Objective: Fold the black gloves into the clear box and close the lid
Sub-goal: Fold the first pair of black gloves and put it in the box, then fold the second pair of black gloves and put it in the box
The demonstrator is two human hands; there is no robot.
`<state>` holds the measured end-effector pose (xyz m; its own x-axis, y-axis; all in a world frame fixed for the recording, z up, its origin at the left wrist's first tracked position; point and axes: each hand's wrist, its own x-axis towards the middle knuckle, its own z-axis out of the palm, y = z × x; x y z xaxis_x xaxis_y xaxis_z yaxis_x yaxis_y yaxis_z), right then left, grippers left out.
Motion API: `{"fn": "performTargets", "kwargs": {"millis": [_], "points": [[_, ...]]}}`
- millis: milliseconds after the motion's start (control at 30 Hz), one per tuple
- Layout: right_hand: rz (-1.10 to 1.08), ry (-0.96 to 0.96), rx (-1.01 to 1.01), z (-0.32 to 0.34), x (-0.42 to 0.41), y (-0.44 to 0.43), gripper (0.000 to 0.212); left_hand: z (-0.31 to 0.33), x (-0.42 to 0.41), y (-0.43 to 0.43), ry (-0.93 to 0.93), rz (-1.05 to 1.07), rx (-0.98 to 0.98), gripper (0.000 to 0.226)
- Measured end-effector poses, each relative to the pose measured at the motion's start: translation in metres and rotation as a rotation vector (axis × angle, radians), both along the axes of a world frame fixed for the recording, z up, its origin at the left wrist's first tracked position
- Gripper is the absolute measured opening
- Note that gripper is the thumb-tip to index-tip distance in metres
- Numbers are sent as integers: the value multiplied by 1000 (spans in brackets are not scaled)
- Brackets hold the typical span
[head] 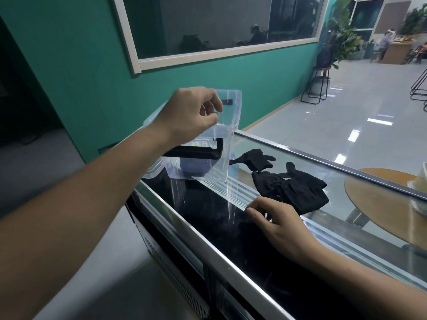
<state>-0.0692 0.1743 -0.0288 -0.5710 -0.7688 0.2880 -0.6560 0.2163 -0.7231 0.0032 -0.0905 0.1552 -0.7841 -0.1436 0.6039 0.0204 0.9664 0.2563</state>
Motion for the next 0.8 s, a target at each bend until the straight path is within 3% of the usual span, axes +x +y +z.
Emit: {"fn": "performTargets", "kwargs": {"millis": [200, 500, 700, 800], "points": [[-3, 6, -15, -1, -1, 0, 18, -47, 6, 48, 116, -103, -73, 7], [-27, 56, -63, -3, -2, -1, 19, -158, 0, 80, -114, -101, 190, 8], [-94, 305, -79, 0, -17, 1, 6, -193, 2, 85, -180, -26, 324, 10], [-230, 403, 30, 9, -37, 6, 8, -194, 2, 82, -180, -7, 344, 4]]}}
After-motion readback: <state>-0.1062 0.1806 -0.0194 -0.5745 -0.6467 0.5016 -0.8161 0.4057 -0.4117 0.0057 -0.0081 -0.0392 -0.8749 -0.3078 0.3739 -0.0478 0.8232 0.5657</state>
